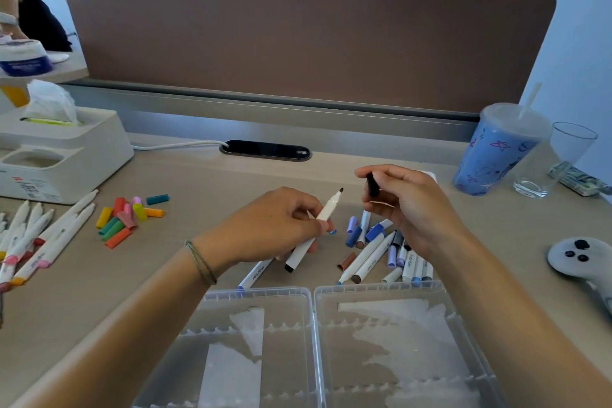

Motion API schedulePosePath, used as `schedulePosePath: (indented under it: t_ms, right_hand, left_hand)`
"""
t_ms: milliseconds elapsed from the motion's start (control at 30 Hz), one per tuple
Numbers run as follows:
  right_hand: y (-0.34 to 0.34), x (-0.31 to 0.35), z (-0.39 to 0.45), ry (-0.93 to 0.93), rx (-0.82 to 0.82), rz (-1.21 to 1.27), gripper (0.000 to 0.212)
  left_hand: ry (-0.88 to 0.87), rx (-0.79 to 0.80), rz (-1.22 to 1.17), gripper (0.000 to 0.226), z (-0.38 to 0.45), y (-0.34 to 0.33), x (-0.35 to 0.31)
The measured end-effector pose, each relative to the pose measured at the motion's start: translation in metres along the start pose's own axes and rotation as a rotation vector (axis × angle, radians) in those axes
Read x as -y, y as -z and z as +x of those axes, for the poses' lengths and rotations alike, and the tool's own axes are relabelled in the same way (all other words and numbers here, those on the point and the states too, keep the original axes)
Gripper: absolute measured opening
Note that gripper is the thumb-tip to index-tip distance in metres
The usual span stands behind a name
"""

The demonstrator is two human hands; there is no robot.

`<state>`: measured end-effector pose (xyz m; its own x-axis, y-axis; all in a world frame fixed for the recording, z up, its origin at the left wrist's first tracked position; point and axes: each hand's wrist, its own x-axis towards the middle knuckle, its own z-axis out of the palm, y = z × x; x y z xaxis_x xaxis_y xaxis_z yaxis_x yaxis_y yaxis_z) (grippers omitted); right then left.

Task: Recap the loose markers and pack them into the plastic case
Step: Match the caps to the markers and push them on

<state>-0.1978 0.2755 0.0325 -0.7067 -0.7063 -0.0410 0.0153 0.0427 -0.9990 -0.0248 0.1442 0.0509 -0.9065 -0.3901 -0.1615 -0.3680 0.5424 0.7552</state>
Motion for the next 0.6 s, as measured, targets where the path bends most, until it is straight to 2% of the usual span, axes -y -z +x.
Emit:
schedulePosePath:
  t_ms: [133, 333, 600]
  right_hand:
    - [0.0010, 0.0006, -0.0008, -0.051, 0.059, 0.068, 0.024]
    - [0.0023, 0.0011, 0.0007, -0.095, -0.049, 0.214, 0.011]
    - [0.0012, 0.0026, -0.0010, -0.059, -0.021, 0.155, 0.008]
  left_hand:
    - [0.010, 0.007, 0.008, 0.016, 0.0010, -0.0007, 0.0005]
    - [-0.002, 0.009, -0.001, 0.017, -0.0011, -0.0003, -0.0014]
    - [-0.024, 0.008, 0.006, 0.021, -0.0012, -0.0015, -0.0021]
